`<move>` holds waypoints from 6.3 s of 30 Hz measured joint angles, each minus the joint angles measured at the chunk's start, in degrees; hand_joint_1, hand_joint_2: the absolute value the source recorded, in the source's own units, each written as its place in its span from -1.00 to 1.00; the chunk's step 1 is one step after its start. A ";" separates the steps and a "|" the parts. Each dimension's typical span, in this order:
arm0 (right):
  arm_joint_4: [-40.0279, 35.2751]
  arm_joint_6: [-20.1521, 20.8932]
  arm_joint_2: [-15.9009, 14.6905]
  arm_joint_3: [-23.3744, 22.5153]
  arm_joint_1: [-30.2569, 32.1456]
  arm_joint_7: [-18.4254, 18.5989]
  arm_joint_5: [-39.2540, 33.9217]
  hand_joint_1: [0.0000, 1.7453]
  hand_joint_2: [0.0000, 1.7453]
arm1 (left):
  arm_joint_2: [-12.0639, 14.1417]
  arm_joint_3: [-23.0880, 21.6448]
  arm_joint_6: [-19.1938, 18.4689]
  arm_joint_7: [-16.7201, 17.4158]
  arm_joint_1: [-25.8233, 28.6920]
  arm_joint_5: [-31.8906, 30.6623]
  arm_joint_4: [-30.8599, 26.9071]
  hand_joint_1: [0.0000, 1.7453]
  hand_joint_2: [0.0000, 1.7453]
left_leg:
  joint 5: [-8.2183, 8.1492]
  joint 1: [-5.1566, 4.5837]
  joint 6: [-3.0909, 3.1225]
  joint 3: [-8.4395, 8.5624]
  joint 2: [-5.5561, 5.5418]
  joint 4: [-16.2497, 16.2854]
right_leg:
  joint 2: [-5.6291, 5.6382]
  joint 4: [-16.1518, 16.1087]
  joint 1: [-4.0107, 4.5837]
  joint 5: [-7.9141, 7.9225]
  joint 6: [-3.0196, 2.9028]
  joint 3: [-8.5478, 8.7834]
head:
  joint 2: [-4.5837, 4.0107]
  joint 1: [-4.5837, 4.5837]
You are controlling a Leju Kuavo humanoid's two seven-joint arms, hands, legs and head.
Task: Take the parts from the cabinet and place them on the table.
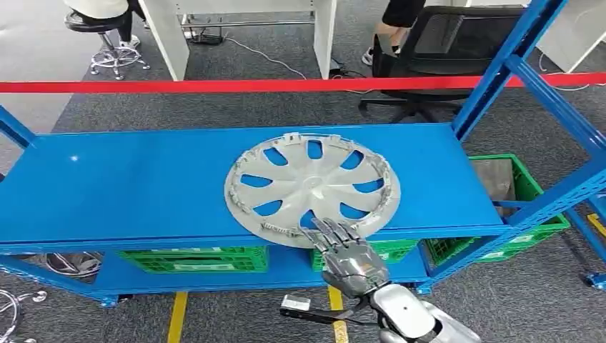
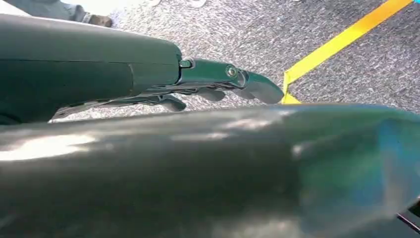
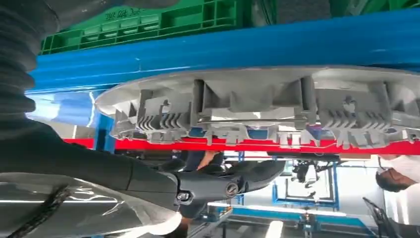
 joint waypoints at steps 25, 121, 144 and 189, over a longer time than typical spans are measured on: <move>8.89 -0.46 3.08 -1.62 -4.15 0.68 -0.07 -1.00 1.00 | 0.04 -0.37 0.00 -0.13 -0.03 0.76 -0.02 -1.00 -1.00 | 0.00 0.00 0.00 0.01 0.00 0.00 | 0.00 0.01 0.00 0.00 0.00 0.00 | 0.00 0.00; -24.74 -14.40 12.79 -21.29 4.01 -31.65 9.09 1.00 1.00 | -0.04 1.05 -3.61 -4.59 0.12 5.36 -0.31 -1.00 -1.00 | 0.00 -0.09 0.00 -0.14 -0.03 0.09 | -0.01 -0.05 -0.08 0.05 0.06 -0.12 | 0.00 0.00; -26.27 -14.38 13.49 -20.86 3.60 -24.77 9.09 1.00 1.00 | -0.18 1.92 -3.67 -4.07 0.08 5.42 -0.31 -1.00 -1.00 | 1.47 -0.63 2.16 -1.48 -0.35 0.39 | 0.59 7.83 -0.12 -1.19 0.11 -3.54 | 0.00 0.31; -31.04 -14.38 17.62 -26.04 7.02 -33.05 9.07 1.00 1.00 | -0.26 4.00 -2.69 -4.07 -0.11 1.66 -0.33 -1.00 -1.00 | -2.65 1.26 -2.84 -5.99 -0.22 15.26 | -0.17 1.01 0.57 2.09 -1.83 -3.79 | 0.00 -0.26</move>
